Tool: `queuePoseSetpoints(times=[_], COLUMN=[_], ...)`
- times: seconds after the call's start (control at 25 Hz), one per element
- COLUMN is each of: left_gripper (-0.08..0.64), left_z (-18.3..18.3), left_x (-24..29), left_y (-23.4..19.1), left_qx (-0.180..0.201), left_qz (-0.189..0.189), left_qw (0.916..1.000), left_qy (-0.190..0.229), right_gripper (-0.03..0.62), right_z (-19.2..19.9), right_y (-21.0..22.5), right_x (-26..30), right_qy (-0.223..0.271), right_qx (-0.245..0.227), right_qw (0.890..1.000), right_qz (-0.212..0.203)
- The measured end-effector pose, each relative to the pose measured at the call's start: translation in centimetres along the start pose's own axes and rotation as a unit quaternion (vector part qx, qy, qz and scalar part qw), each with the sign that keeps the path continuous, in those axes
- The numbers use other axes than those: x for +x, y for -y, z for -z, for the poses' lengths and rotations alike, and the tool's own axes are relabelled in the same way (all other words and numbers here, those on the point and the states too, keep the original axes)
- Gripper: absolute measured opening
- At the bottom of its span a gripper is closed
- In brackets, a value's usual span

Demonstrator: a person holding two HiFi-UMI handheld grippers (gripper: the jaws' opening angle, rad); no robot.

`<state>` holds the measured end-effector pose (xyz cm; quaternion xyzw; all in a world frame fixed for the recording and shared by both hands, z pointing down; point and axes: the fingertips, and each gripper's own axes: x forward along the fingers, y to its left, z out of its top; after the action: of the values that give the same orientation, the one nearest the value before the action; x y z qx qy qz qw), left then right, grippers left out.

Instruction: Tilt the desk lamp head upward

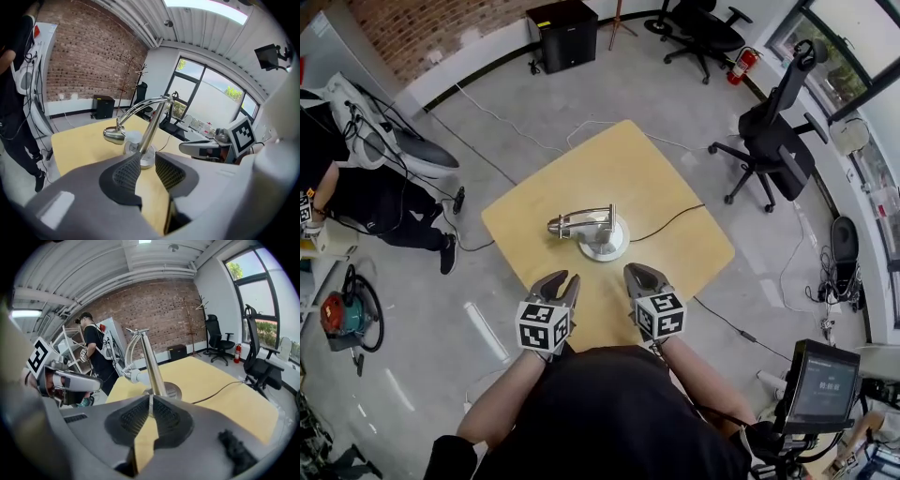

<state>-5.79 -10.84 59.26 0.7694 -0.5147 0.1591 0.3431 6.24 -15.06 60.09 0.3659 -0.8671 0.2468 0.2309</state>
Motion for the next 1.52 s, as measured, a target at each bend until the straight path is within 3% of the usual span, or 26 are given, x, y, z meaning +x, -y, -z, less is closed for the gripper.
queuePoseSetpoints(times=[0.16, 0.28, 0.4, 0.64, 0.84, 1.04, 1.2, 1.36, 1.52], left_gripper=[0.104, 0.105, 0.165, 0.204, 0.212, 0.239, 0.242, 0.239, 0.236], left_z=[0.1, -0.1, 0.0, -0.4, -1.0, -1.5, -2.0, -1.9, -1.5], left_x=[2.9, 5.1, 7.1, 9.6, 10.5, 11.4, 11.8, 11.5, 11.3], left_y=[-1.8, -3.0, -4.1, -6.4, -7.1, -7.8, -8.3, -8.3, -8.9], left_qx=[-0.030, -0.045, -0.089, -0.199, -0.275, -0.301, -0.316, -0.310, -0.300], left_qz=[0.016, 0.019, 0.033, 0.051, 0.078, 0.084, 0.100, 0.102, 0.080], left_qw=[0.9993, 0.9986, 0.9953, 0.9786, 0.9567, 0.9472, 0.9400, 0.9421, 0.9478], left_qy=[-0.017, -0.020, -0.017, 0.018, 0.056, 0.074, 0.081, 0.078, 0.070], right_gripper=[0.019, 0.065, 0.098, 0.135, 0.163, 0.170, 0.170, 0.169, 0.169], right_z=[-0.2, -0.4, -0.2, 0.1, 0.8, 0.9, 2.5, 3.6, 3.6], right_y=[0.6, 1.4, 2.0, 2.3, 2.0, 2.1, 1.9, 1.8, 1.7], right_x=[1.9, 3.7, 5.7, 9.0, 10.6, 12.2, 13.3, 13.1, 13.1], right_qy=[-0.024, -0.039, -0.056, -0.078, -0.088, -0.087, -0.115, -0.118, -0.115], right_qx=[-0.027, -0.048, -0.070, -0.089, -0.098, -0.119, -0.117, -0.125, -0.131], right_qw=[0.999, 0.998, 0.996, 0.993, 0.991, 0.989, 0.986, 0.985, 0.985], right_qz=[0.018, 0.026, 0.029, 0.021, 0.022, 0.025, 0.018, -0.005, -0.010])
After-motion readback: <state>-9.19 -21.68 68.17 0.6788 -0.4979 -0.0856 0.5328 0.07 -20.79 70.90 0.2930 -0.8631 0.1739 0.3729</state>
